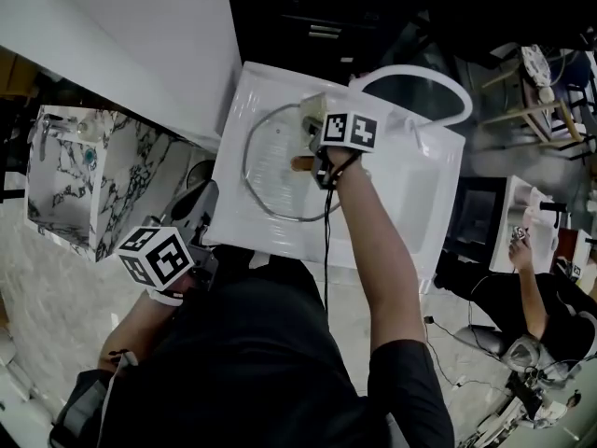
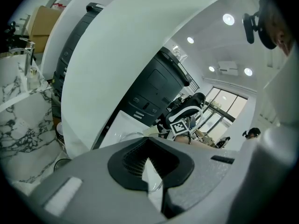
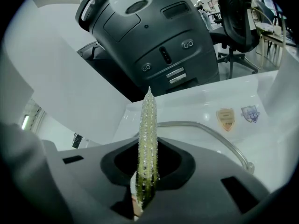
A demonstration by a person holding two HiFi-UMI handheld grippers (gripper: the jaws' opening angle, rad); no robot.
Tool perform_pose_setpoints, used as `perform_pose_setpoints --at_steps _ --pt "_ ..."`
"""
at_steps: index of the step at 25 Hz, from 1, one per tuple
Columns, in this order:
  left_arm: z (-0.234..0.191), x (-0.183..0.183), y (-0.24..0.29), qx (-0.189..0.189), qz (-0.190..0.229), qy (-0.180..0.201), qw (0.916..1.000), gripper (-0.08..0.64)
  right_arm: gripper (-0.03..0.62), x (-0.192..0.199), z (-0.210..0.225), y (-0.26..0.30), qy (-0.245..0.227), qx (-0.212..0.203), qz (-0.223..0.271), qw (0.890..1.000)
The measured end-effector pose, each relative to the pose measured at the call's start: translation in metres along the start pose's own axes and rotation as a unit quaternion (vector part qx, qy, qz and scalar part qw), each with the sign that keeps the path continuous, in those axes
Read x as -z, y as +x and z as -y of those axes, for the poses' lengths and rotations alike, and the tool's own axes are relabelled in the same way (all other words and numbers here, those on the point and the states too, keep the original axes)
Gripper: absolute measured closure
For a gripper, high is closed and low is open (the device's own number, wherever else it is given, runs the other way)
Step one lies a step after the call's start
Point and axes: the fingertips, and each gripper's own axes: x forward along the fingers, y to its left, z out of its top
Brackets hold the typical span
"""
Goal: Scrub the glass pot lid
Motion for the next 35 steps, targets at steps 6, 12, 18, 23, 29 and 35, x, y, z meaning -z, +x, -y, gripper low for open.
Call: perform_pose_setpoints --at_steps 6,12,18,23,29,35 --pt "0.017 0.008 0.016 0.012 -0.018 0.013 0.9997 0.56 0.526 0.006 0.03 -0.017 0.034 -0.001 0.017 0.999" --pt "0.032 0.015 0.026 0.018 -0.031 0.023 0.9991 0.56 0.526 0.009 0.061 -0.037 0.05 0.007 0.028 0.998" --pt "0.046 0.018 0.034 0.022 -0.038 0.033 0.9985 0.56 0.526 0.012 0.093 -0.057 0.062 0.022 0.035 0.997" --pt "0.056 0.019 0.04 0.027 -0.042 0.04 0.998 0.56 0.526 0.019 0.116 -0.07 0.067 0.036 0.038 0.996" --pt "0.065 0.015 0.043 0.032 -0.039 0.047 0.9976 0.56 0.526 0.016 0.132 -0.092 -0.022 0.078 0.052 0.995" --pt "0.059 0.015 0.035 0.024 -0.032 0.037 0.9985 0.56 0.526 -0.008 0.095 -0.095 -0.343 0.094 0.05 0.933"
